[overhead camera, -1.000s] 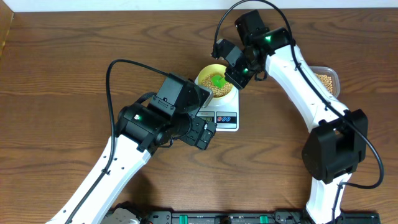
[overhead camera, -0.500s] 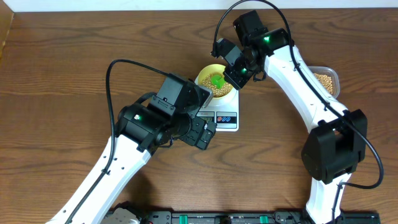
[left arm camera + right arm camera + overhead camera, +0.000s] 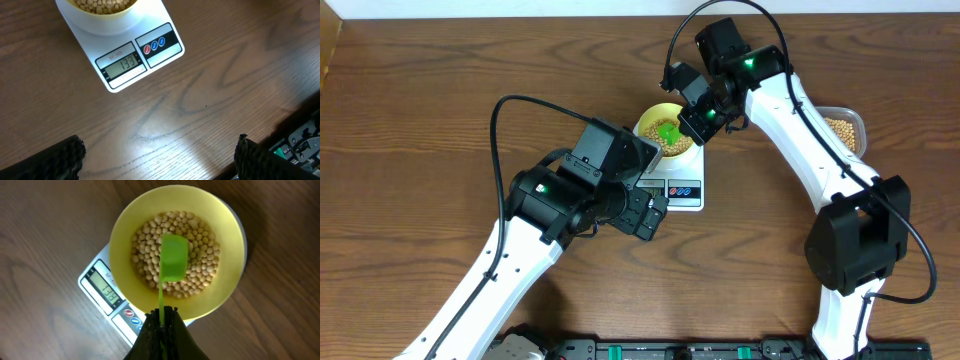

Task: Scoop item into bowl and weigh 50g on scale
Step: 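Lower the green scoop into the soybeans in the yellow bowl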

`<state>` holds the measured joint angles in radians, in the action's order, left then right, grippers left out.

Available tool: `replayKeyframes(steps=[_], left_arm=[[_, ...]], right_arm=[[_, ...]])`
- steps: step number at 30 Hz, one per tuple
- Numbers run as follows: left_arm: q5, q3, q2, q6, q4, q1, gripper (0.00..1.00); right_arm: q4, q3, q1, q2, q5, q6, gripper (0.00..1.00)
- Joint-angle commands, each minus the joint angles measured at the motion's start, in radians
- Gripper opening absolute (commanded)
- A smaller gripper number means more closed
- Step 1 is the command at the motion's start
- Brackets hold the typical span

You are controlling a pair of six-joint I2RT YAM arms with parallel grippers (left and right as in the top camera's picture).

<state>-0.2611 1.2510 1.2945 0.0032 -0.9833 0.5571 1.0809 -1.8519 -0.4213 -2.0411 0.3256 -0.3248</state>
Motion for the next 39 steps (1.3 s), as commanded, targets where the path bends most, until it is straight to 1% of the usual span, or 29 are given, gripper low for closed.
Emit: replayKeyframes(steps=[1, 14, 26, 30, 39], left_arm=[[-0.008, -0.002, -0.001, -0.001, 0.001, -0.004, 0.98], [-0.008, -0.002, -0.002, -0.001, 0.001, -0.004, 0.98], [-0.008, -0.002, -0.002, -0.001, 0.001, -0.004, 0.98], [-0.008, -0.002, -0.002, -0.001, 0.001, -0.004, 0.98], [-0.008, -0.002, -0.001, -0.001, 0.001, -0.004, 0.98]], right_arm=[[0.004, 0.008, -0.005, 0.026, 0.053, 0.044, 0.01], [0.0, 0.008, -0.003, 0.026, 0.055, 0.155, 0.01], [-0.017, 0.008, 0.036, 0.026, 0.056, 0.333, 0.01], [-0.017, 0.008, 0.043, 0.026, 0.077, 0.354, 0.01], [-0.018, 0.015, 0.04, 0.026, 0.077, 0.354, 0.01]])
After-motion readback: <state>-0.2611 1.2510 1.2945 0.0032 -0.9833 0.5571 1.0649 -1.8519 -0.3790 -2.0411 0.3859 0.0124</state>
